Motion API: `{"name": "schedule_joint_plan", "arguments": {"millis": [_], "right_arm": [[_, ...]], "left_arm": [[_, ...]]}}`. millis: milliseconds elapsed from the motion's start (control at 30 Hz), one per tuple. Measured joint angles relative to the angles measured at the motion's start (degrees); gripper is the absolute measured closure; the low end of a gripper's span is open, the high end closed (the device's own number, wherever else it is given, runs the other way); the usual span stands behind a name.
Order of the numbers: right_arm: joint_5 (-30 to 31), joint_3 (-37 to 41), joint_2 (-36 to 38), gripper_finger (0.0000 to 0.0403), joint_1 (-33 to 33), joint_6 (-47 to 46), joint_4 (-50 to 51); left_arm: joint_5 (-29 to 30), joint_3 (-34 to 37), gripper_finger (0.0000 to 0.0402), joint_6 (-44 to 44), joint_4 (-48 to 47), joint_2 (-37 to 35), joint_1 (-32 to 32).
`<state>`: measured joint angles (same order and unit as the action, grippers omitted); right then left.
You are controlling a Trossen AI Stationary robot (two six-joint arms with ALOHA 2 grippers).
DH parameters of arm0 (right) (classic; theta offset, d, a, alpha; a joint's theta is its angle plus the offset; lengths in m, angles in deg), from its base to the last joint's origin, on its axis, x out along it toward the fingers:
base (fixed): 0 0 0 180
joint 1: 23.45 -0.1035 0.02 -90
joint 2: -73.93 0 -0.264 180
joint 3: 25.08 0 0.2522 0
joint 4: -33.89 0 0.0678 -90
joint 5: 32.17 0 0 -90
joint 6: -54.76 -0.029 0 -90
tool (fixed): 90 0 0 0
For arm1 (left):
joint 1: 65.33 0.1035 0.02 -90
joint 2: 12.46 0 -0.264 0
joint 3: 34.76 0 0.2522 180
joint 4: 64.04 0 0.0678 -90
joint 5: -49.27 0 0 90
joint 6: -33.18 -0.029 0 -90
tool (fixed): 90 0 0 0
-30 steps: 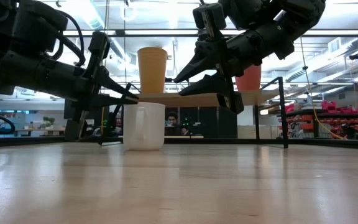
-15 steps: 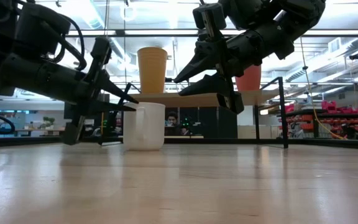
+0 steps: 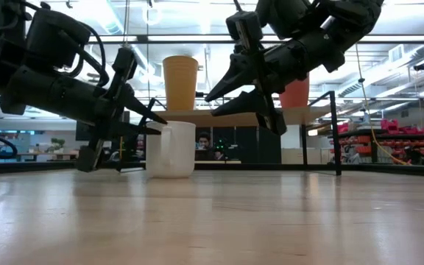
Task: Stack small to large cups/mugs on shelf
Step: Put the white mug on the shelf
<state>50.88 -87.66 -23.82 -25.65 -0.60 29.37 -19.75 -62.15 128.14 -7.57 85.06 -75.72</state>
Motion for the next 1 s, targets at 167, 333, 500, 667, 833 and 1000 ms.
{"name": "schedule_joint_plan", "arguments": {"millis": [167, 333, 500, 667, 833, 1000], "right_arm": [[1.24, 0.0, -0.02, 0.0295, 3.23, -0.99, 0.09], [1.37, 0.0, -0.02, 0.0295, 6.53, -1.04, 0.39], [1.51, 0.01, -0.02, 0.0298, 8.13, -1.46, 3.18], [1.6, 0.02, -0.04, 0.0307, 8.61, -0.53, 3.78], [1.56, 0.02, -0.04, 0.0315, 8.03, 0.01, 3.78], [1.56, 0.02, -0.04, 0.0317, 8.05, 0.16, 3.78]], "left_arm": [[-1.49, -3.42, 0.0314, 0.04, -6.05, 0.0, 0.01], [-1.44, -4.08, 0.031, -0.02, -6.74, 0.0, 1.17], [-1.29, -4.08, 0.0317, 0.0, -6.68, 0.0, 1.62], [0.13, -4.08, 0.0324, 0.01, -6.62, 0.0, 1.62], [1.08, -4.08, 0.0338, -0.09, -5.97, 0.0, 1.6], [2.85, -4.08, 0.0364, -2.35, -3.11, 0.0, 1.62]]}}
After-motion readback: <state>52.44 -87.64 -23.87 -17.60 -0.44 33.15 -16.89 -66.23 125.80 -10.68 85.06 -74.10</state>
